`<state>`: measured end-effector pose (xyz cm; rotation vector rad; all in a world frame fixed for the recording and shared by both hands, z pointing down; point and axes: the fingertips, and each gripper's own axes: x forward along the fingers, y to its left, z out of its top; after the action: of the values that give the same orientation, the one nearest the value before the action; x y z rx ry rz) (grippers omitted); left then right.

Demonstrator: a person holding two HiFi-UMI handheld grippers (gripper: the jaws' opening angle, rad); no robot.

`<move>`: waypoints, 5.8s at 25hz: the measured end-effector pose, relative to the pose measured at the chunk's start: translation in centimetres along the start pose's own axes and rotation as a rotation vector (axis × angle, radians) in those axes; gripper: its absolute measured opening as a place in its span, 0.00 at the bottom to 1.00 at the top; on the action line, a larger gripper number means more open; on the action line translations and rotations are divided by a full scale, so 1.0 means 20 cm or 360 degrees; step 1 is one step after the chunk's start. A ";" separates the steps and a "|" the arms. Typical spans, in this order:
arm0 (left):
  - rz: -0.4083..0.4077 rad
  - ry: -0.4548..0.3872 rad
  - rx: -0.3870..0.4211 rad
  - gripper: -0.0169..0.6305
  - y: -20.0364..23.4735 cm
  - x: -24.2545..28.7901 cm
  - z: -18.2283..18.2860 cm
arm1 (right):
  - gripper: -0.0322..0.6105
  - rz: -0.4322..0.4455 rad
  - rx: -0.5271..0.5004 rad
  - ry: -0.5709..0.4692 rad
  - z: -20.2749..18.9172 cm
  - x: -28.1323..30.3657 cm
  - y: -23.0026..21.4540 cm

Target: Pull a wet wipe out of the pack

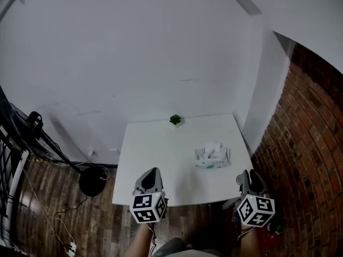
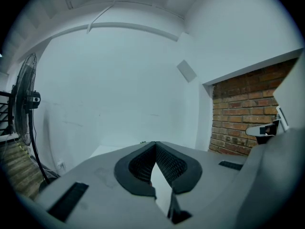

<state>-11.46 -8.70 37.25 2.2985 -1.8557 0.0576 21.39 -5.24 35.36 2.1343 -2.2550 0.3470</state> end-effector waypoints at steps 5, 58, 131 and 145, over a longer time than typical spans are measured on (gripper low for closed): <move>-0.0017 0.0025 0.0005 0.03 -0.02 0.12 0.00 | 0.20 0.0009 0.0022 0.0038 -0.04 0.10 -0.01; 0.0009 0.0218 -0.0044 0.03 0.12 0.99 -0.07 | 0.19 0.0161 -0.0018 0.0253 -0.02 1.08 -0.04; 0.0572 0.0501 -0.0358 0.03 0.46 0.63 -0.81 | 0.10 0.1333 -0.1125 0.1604 -1.03 1.21 0.15; 0.0597 0.0479 -0.0367 0.03 0.49 0.61 -0.78 | 0.05 0.1282 -0.1054 0.1607 -1.04 1.22 0.15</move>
<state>-17.00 -19.73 55.60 1.6669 -1.9831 0.2155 13.96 -25.46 59.27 0.4614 -1.9812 0.4418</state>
